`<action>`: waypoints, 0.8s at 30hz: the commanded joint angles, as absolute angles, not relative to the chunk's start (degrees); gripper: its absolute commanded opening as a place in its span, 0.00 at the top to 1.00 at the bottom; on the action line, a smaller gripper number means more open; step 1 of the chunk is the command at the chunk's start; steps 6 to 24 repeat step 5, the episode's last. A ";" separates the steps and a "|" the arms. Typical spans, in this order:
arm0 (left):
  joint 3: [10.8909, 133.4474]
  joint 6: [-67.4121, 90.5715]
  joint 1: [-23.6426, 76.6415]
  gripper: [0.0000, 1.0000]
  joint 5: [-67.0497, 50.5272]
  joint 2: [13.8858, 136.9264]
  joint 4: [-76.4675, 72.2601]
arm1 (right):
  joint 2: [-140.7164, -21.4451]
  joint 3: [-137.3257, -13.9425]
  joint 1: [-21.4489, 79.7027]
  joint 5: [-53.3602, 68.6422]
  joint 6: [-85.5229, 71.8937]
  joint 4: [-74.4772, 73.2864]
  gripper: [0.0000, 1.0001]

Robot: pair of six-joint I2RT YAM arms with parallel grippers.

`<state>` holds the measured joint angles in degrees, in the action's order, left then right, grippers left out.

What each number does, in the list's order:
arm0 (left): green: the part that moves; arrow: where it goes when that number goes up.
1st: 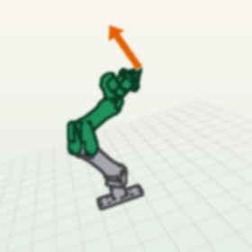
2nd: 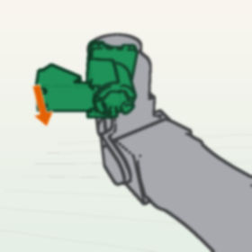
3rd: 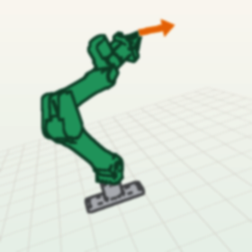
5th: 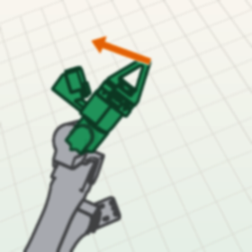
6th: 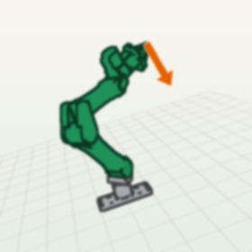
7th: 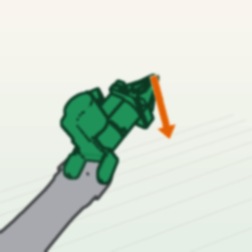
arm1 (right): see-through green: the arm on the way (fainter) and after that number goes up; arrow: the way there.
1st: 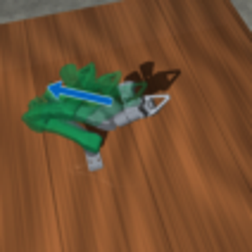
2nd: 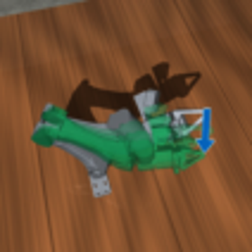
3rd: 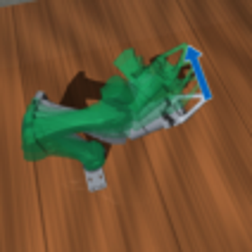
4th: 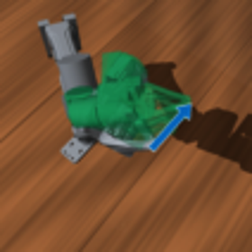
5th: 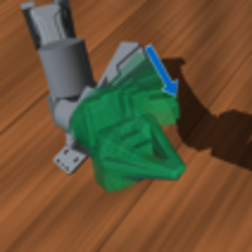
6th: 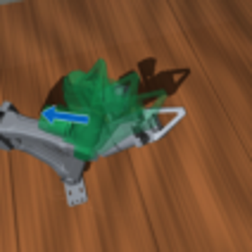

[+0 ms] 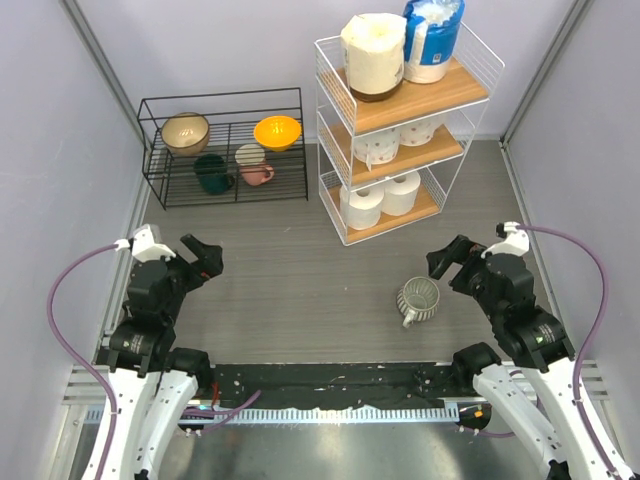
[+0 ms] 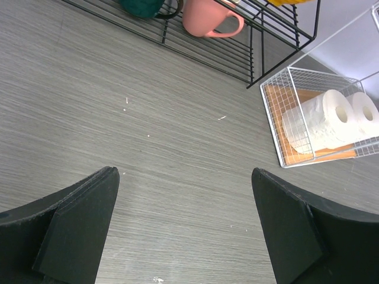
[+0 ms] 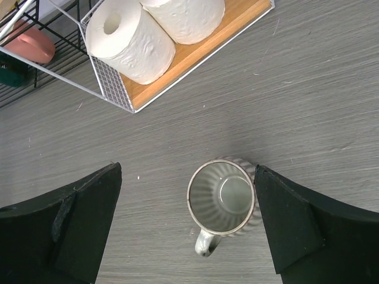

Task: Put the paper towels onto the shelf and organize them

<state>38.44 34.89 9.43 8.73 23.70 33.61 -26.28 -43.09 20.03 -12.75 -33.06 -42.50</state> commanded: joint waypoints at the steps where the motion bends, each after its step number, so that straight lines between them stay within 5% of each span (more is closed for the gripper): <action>1: 38.23 33.93 9.58 0.00 6.86 23.64 30.67 | -26.02 -45.26 19.95 -14.41 -34.19 -42.45 0.00; 24: 38.93 33.75 9.58 0.00 6.68 24.34 31.11 | -25.58 -45.18 19.95 -14.41 -34.19 -42.45 0.00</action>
